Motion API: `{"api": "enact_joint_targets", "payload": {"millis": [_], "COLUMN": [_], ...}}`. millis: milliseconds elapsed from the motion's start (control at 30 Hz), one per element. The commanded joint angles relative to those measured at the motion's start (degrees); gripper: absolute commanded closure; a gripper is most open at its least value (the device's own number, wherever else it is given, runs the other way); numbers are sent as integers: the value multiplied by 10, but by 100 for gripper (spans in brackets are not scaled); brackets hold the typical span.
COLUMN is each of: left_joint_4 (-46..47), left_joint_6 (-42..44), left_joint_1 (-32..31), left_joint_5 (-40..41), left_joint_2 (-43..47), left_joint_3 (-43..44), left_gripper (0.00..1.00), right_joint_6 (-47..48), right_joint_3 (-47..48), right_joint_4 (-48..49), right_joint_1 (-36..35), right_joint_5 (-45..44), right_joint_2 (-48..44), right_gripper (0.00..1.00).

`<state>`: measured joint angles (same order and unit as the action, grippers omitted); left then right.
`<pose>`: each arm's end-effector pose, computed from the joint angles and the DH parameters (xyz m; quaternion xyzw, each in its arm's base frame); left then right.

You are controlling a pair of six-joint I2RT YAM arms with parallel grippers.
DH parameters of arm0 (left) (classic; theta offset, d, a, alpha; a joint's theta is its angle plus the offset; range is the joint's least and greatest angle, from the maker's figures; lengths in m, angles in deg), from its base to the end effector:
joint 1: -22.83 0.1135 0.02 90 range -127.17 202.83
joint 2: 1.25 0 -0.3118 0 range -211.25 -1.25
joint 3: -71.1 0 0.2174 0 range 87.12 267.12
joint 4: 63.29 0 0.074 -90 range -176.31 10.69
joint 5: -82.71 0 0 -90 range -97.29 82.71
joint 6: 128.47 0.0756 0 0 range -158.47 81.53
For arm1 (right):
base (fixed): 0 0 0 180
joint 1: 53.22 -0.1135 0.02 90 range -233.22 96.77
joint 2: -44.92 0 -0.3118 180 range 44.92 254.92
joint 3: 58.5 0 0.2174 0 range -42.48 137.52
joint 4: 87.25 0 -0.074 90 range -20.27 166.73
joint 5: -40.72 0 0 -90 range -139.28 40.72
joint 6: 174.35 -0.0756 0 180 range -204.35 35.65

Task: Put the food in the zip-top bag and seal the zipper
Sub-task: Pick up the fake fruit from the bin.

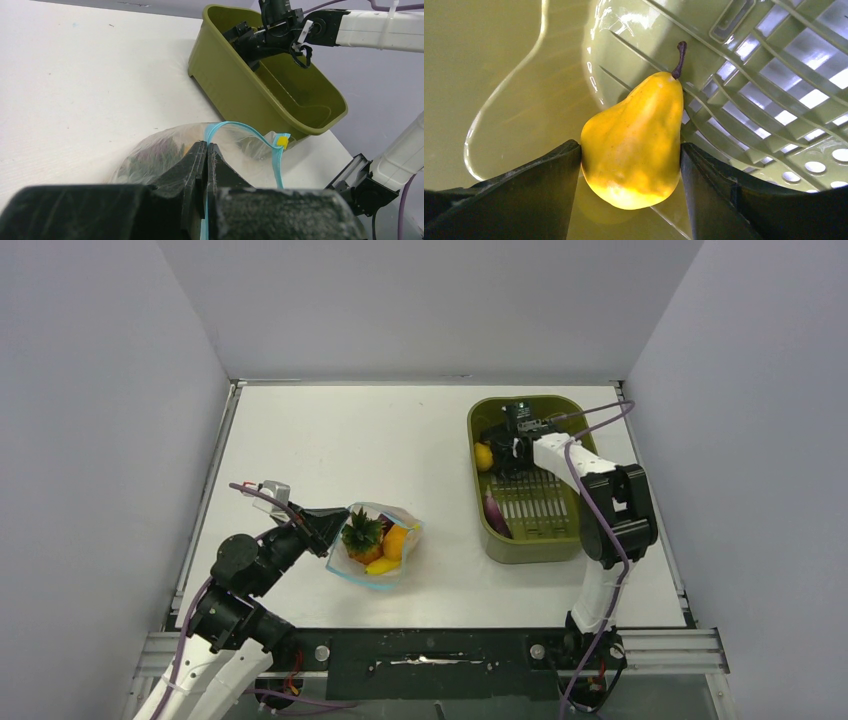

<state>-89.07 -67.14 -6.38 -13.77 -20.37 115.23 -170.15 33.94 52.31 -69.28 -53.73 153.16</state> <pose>0.0583 -0.0423 0.3055 0.0430 0.7105 -0.3745 0.5942 0.3954 0.1077 0.2263 0.5559 0.7781 0.2018 0.2117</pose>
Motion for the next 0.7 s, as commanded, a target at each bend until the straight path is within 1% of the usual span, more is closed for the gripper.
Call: {"api": "enact_joint_targets", "payload": {"millis": [0, 167, 267, 400, 667], "left_joint_4": [20, 27, 29, 39, 48], "left_joint_6": [6, 4, 12, 15, 19], "left_joint_1": [-2, -2, -2, -2, -2], "left_joint_5": [1, -1, -8, -13, -11], "left_joint_2": [5, 1, -5, -5, -25], "left_joint_3": [20, 21, 22, 15, 23], "left_gripper": [100, 100, 100, 100, 100], "right_joint_6": [15, 34, 60, 118, 256], "right_joint_3": [-20, -41, -61, -105, -133], "right_joint_4": [34, 33, 44, 78, 71], "right_joint_1": [3, 6, 6, 6, 6], "right_joint_5": [-7, -17, -37, -50, -97], "right_joint_2": [-38, -65, -87, -121, -214], "right_gripper": [45, 49, 51, 54, 56]}}
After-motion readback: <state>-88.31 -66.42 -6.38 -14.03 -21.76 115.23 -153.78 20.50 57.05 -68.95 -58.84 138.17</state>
